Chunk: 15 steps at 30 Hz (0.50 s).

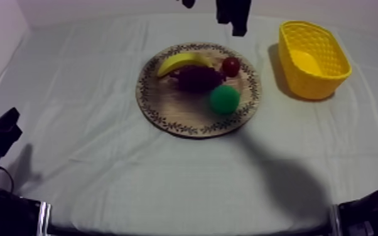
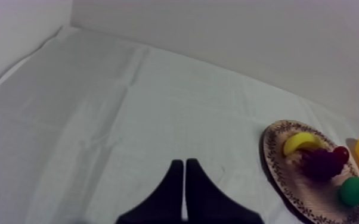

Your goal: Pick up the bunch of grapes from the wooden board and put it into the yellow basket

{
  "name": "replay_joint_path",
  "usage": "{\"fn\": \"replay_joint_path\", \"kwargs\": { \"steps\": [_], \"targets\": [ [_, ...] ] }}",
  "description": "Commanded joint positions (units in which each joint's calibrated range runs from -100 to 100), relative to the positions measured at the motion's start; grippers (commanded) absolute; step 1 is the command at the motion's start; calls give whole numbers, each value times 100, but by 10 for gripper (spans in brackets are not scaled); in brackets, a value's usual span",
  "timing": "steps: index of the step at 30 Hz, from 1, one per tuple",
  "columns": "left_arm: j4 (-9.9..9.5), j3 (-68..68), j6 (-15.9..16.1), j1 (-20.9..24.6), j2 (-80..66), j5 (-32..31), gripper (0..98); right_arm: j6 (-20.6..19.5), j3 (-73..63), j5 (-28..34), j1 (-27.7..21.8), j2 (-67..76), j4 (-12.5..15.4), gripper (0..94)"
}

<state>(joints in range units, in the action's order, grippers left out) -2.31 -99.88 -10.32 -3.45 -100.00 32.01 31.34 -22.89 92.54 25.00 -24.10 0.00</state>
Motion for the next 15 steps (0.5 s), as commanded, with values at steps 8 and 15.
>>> {"fn": "replay_joint_path", "kwargs": {
  "steps": [8,15],
  "targets": [
    [-1,0,-1,2,0,0,1,-190,422,-326,-21,193,189,515],
    [-1,0,-1,2,0,0,1,-160,834,-575,-150,363,379,708]
  ]
}}
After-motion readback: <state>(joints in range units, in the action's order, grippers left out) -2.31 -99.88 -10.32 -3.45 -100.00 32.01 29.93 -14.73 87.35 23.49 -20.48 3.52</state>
